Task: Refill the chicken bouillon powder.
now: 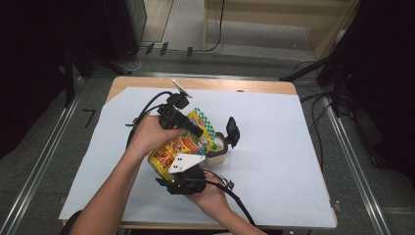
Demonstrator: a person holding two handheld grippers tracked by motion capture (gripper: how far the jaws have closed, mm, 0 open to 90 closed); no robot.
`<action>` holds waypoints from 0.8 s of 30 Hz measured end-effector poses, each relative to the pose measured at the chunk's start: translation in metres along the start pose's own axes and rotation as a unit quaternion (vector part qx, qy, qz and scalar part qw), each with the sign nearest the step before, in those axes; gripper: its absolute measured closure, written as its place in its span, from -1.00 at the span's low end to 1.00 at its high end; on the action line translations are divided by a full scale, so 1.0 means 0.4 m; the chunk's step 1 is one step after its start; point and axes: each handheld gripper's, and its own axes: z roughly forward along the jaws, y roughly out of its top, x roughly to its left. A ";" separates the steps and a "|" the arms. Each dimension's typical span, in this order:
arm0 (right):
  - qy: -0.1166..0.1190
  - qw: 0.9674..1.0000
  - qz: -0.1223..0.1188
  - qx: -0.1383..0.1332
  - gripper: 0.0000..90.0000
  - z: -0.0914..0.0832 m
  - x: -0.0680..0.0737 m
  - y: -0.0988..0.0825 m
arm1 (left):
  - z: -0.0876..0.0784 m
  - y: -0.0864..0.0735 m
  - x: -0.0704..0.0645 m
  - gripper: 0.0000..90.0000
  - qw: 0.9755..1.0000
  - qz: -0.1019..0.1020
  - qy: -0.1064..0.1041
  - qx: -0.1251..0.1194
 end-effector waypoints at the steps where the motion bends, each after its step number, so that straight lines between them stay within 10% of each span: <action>1: 0.002 1.000 0.003 0.002 0.33 0.001 -0.002 -0.002 | -0.001 0.000 0.000 0.89 1.000 0.002 -0.001 0.000; 24: -0.015 1.000 0.019 0.009 0.20 0.003 -0.031 -0.019 | -0.094 -0.021 -0.009 0.98 0.998 0.021 -0.052 -0.041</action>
